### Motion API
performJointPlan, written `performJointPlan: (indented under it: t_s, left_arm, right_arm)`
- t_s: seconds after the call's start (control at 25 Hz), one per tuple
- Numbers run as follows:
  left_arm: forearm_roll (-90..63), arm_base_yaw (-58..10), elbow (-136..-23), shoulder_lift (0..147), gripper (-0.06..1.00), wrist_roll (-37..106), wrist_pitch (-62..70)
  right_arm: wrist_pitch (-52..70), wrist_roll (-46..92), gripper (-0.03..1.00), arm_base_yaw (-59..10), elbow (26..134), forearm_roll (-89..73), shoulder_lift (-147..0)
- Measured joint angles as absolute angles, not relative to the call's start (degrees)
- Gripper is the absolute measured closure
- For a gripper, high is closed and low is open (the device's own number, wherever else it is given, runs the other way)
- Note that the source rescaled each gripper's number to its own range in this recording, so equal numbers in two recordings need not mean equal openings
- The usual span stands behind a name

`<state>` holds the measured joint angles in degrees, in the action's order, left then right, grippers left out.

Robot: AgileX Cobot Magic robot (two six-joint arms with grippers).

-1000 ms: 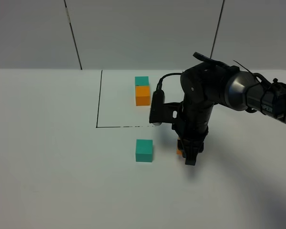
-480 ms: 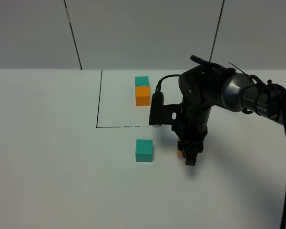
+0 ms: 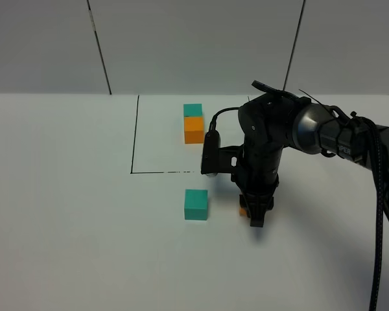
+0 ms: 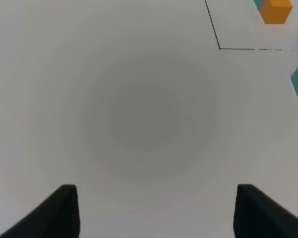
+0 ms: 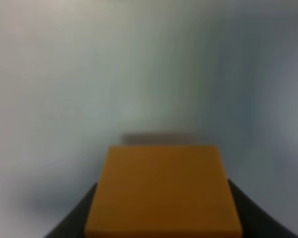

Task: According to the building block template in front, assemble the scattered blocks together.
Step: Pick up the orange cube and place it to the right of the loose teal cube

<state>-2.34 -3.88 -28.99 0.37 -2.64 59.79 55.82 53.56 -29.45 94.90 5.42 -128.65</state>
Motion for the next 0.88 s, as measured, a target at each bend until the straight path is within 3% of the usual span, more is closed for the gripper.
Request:
performJointPlan:
  t_s: [0.88]
  left_arm:
    - [-2.3, -3.9, -29.0, 0.4, 0.55, -2.6, 59.8]
  right_arm:
    - [59.8, 54.1, 0.97, -32.2, 103.3, 3.4, -134.7]
